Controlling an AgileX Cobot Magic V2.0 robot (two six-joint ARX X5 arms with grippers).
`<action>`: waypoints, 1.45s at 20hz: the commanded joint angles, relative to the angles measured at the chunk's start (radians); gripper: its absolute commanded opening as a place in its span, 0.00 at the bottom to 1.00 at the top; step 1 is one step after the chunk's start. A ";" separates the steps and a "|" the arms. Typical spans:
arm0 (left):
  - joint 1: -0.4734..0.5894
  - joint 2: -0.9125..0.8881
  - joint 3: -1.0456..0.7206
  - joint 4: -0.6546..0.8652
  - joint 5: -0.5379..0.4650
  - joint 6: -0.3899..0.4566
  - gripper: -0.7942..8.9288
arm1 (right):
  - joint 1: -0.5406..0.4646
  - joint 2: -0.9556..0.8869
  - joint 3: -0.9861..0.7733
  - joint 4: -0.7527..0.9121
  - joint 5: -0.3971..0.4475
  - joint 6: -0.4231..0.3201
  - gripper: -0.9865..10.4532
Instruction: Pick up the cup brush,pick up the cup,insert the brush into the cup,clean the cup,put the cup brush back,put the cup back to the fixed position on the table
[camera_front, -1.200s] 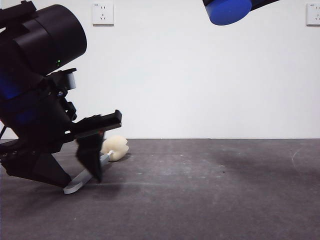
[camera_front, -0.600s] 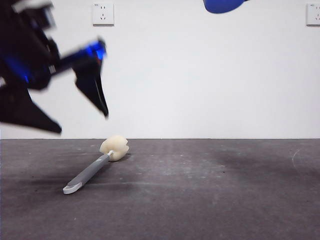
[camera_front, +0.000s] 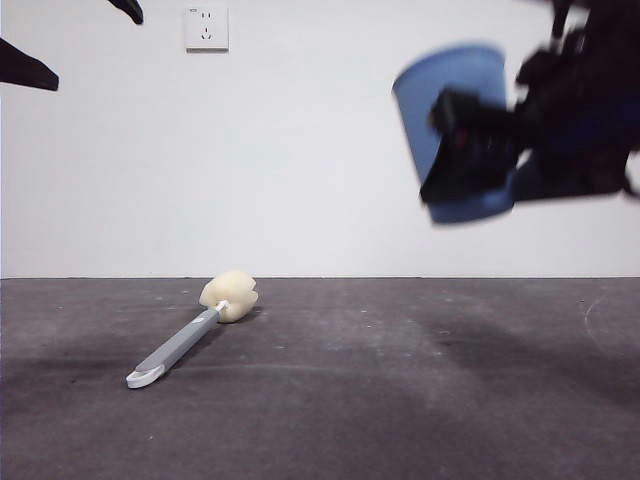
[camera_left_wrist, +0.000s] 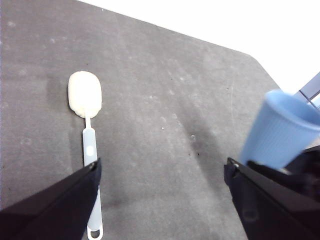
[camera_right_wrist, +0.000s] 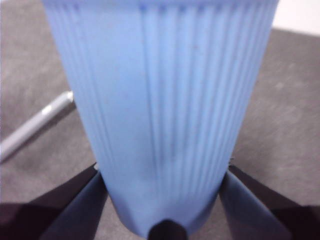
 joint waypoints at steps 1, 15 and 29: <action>0.001 -0.012 -0.005 -0.016 0.021 0.016 0.51 | -0.015 0.109 -0.011 0.104 -0.009 -0.005 0.08; 0.001 -0.014 -0.005 -0.086 0.017 0.058 0.51 | -0.116 0.476 -0.011 0.485 -0.058 -0.017 0.08; 0.001 -0.014 -0.005 -0.081 0.016 0.095 0.51 | -0.248 0.690 -0.011 0.600 -0.245 -0.050 0.08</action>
